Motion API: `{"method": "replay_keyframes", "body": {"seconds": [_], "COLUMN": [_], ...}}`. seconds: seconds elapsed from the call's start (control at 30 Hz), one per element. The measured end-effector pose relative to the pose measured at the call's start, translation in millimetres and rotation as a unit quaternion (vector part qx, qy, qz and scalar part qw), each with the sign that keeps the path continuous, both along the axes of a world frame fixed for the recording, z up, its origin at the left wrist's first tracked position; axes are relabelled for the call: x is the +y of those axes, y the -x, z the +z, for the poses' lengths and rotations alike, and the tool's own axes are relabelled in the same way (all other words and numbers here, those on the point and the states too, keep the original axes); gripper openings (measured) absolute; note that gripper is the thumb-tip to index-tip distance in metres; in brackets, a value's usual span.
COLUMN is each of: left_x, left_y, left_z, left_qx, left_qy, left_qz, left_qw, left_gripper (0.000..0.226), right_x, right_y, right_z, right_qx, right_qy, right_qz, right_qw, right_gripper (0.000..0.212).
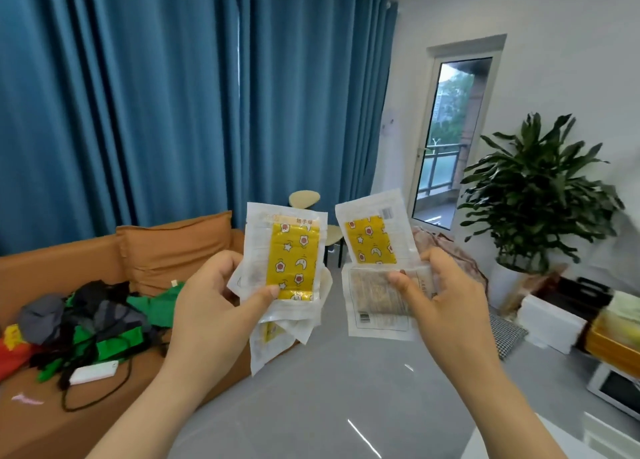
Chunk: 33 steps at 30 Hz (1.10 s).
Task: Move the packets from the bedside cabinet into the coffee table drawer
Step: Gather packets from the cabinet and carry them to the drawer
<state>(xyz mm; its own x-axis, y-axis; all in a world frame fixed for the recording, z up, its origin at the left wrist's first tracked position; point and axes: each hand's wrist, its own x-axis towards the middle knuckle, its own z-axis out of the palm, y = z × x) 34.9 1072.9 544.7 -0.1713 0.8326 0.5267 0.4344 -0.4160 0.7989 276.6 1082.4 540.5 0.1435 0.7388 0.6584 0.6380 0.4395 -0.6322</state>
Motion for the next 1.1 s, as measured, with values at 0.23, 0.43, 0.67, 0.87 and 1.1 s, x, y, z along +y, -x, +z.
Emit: {"method": "replay_keyframes", "body": {"seconds": [0.23,0.43,0.67,0.87,1.1], "left_x": [109.5,186.8,293.0,399.9,500.7], "left_y": [-85.4,-146.5,-199.1,-228.6,-280.4], "left_z": [-9.4,-25.3,-50.2,-63.5,-85.2], "left_qx": [0.000,0.001,0.012,0.028,0.046], "left_qy": [0.020,0.048,0.079,0.091,0.156], "left_qz": [-0.067,-0.112,-0.162,-0.214,-0.298], "left_qw": [0.998,0.993,0.984,0.972,0.941], "left_gripper": [0.017,0.017,0.019,0.017,0.017], "right_x": [83.5,136.5,210.2,292.7,354.4], "right_y": [-86.2,-144.3,-191.9,-213.0,-239.3], "right_z": [-11.1,-27.1,-61.7,-77.2,-105.4], "right_qx": [0.010,0.019,0.024,0.042,0.078], "right_qy": [0.009,0.046,0.098,0.129,0.177], "right_qz": [-0.073,-0.116,-0.188,-0.255,-0.334], "right_qw": [0.997,0.992,0.977,0.958,0.922], "right_gripper": [0.016,0.019,0.016,0.020,0.021]}}
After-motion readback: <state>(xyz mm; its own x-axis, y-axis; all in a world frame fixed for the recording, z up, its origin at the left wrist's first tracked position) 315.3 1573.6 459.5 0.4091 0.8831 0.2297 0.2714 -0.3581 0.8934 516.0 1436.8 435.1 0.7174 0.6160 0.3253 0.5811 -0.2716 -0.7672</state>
